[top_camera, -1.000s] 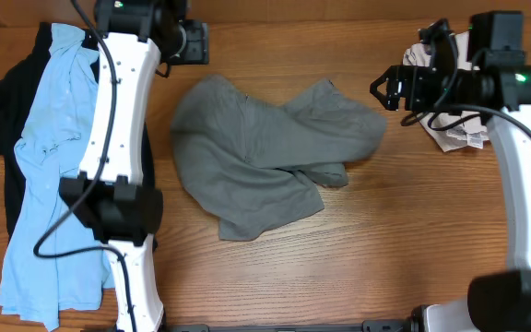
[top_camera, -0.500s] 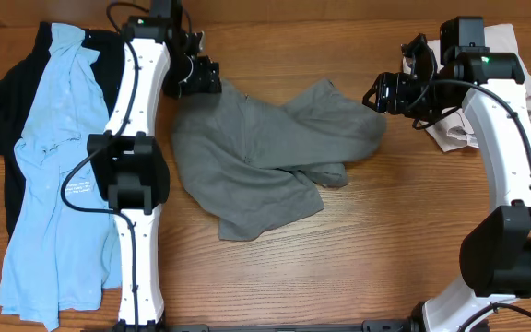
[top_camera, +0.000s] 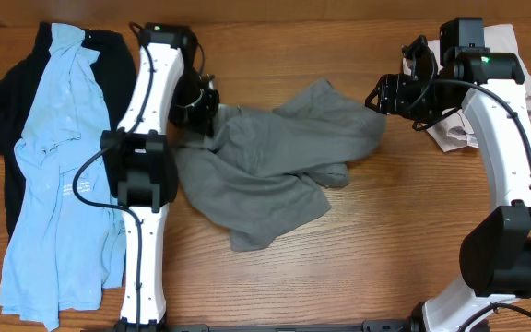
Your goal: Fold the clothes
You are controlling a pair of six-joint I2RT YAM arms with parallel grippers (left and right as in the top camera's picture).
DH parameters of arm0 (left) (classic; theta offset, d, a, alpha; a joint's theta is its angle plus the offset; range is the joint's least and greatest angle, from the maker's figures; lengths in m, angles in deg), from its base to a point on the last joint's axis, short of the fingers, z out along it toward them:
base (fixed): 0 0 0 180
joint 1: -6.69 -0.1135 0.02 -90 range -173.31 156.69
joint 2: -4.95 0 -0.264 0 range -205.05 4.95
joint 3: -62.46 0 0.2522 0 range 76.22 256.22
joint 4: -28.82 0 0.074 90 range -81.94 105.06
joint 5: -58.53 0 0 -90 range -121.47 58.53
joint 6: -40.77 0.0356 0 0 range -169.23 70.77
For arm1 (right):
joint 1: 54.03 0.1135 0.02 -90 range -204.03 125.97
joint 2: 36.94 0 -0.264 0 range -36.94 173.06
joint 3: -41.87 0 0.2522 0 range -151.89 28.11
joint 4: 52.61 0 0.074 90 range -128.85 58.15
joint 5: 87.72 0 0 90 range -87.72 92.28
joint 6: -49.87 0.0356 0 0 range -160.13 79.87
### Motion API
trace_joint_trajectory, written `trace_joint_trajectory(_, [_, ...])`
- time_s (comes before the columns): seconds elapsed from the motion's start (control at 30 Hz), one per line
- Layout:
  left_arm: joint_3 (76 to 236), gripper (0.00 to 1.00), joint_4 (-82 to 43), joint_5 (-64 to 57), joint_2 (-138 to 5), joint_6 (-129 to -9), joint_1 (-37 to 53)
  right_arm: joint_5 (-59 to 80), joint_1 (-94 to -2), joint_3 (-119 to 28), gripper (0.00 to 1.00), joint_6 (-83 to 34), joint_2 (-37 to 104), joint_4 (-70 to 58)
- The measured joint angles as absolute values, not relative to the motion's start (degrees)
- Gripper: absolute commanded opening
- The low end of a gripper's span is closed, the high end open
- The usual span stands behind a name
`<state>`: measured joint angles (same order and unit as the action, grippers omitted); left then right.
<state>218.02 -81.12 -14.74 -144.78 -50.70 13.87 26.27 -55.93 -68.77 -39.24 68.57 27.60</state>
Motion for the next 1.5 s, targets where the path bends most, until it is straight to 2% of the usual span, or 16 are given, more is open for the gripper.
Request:
trace_joint_trajectory(0.17, [218.0, 0.04, -81.5, -17.6, -144.8, -52.2, 20.1, 26.2, -55.9, -68.8, 0.76, -38.1, 68.6, 29.6])
trace_joint_trajectory(0.27, [218.0, 0.17, -81.5, -22.3, -144.8, -54.7, 22.7, 26.3, -55.9, -68.8, 0.77, -37.8, 68.6, 29.7])
trace_joint_trajectory(0.33, [218.0, 0.31, -81.6, -24.3, -144.8, -55.7, 23.6, 26.3, -55.9, -68.8, 0.78, -37.6, 68.6, 29.7])
trace_joint_trajectory(0.47, [218.0, 0.45, -81.6, -26.4, -144.5, -57.7, 22.8, 26.2, -55.9, -68.8, 0.81, -37.4, 68.6, 29.6])
trace_joint_trajectory(0.57, [218.0, 0.59, -80.9, -28.9, -143.5, -59.7, 21.8, 26.3, -55.9, -68.8, 0.82, -37.3, 68.6, 29.6])
trace_joint_trajectory(0.87, [218.0, 0.78, -73.9, -37.6, -137.4, -61.1, 19.4, 26.3, -55.9, -68.8, 0.86, -37.3, 68.6, 28.8])
trace_joint_trajectory(1.03, [218.0, 0.80, -68.6, -38.3, -137.4, -60.5, 17.3, 26.3, -55.9, -68.8, 0.86, -37.3, 68.6, 28.6])
trace_joint_trajectory(1.3, [218.0, 0.78, -67.5, -28.2, -138.6, -55.0, 12.6, 26.3, -55.9, -68.8, 0.86, -37.3, 68.6, 27.8])
trace_joint_trajectory(1.5, [218.0, 0.78, -67.1, -20.9, -142.7, -50.8, 12.2, 26.3, -55.9, -68.8, 0.86, -37.3, 68.6, 27.7])
